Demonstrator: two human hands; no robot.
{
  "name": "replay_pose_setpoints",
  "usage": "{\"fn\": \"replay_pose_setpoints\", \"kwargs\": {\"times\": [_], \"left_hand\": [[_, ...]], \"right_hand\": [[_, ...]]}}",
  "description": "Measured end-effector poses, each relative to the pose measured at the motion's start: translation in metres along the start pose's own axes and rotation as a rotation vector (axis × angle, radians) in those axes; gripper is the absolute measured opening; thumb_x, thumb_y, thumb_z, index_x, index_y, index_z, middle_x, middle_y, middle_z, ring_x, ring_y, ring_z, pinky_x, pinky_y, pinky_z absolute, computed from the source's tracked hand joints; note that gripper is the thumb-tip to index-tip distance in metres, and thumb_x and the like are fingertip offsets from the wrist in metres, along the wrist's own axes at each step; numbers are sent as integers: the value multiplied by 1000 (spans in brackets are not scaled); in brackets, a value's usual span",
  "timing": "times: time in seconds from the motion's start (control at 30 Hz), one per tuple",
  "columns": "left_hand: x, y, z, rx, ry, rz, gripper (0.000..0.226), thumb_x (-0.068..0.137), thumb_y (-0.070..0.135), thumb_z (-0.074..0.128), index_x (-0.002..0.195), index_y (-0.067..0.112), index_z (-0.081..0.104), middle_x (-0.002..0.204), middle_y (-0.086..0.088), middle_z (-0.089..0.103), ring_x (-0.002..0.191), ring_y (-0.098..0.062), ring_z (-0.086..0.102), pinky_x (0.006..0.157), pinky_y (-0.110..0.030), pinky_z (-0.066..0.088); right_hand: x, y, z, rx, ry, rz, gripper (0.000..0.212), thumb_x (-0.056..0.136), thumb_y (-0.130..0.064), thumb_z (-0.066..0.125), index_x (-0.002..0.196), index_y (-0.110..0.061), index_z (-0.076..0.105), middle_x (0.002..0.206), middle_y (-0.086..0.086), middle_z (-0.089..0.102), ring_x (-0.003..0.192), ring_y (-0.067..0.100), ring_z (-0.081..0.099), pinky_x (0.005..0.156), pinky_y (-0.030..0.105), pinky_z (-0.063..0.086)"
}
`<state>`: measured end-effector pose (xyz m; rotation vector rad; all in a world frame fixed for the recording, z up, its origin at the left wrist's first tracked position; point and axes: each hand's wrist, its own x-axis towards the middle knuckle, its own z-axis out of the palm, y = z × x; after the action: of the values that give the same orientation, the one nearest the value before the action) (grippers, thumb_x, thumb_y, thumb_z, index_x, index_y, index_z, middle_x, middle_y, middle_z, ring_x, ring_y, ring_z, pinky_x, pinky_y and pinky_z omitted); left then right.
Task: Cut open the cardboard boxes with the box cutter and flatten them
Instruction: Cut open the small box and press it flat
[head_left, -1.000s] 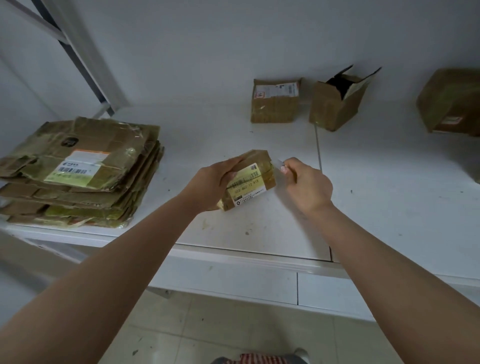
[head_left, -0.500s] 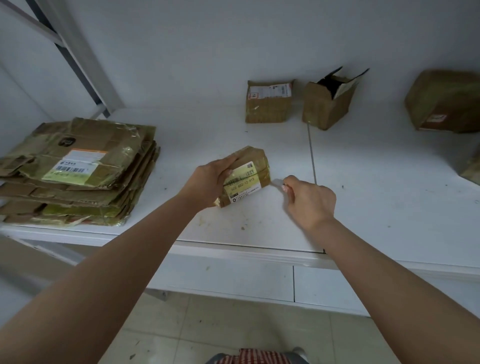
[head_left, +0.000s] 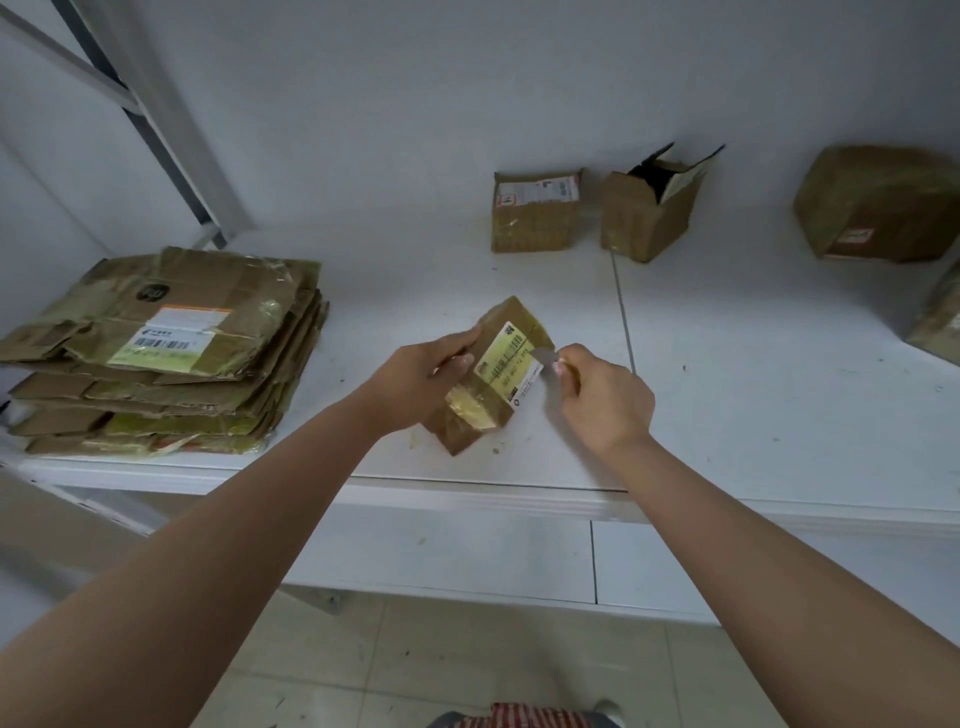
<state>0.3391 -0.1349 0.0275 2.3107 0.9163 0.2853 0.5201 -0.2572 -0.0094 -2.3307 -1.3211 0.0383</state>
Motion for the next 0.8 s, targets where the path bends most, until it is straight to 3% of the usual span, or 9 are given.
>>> {"fn": "replay_pose_setpoints", "kwargs": {"times": [0.1,0.23,0.4,0.53,0.67,0.8], "left_hand": [[-8,-7,2,-126,-110,130,60,95,55,41,149,33,27,147,1,44,137,-16,39,112,-40,35],[-5,-9,17,86,-161,232,60,93,64,25,148,47,13,158,-2,24,142,-23,31,110,-48,35],[0,2,24,199,-57,226,58,92,60,27,146,41,28,157,-7,23,143,-28,24,112,-49,29],[7,17,29,311,-32,259,58,89,65,24,141,44,35,155,-8,26,139,-32,28,109,-45,30],[9,33,30,307,-8,295,41,99,42,41,140,36,42,155,-12,24,144,-28,17,113,-41,21],[3,43,29,282,-5,273,40,99,37,43,139,33,44,155,-14,23,140,-31,22,111,-35,18]], "right_hand": [[0,-1,1,5,5,18,24,101,-31,33,104,-26,56,77,0,63,71,26,54,57,26,32],[-4,-2,-1,32,11,17,23,100,-33,35,104,-26,57,84,2,66,79,28,59,59,27,34],[-20,14,-12,86,75,-83,19,99,-32,40,98,-26,58,69,-6,55,67,21,50,57,28,35],[-37,18,-15,106,289,-276,13,89,-25,52,83,-22,64,57,-12,46,55,22,54,50,24,35],[-47,27,-18,78,358,-280,9,83,-22,58,77,-20,64,52,-8,51,47,22,50,48,21,30],[-54,31,-16,46,372,-264,8,83,-23,60,77,-22,65,49,-7,50,43,21,48,47,19,28]]}}
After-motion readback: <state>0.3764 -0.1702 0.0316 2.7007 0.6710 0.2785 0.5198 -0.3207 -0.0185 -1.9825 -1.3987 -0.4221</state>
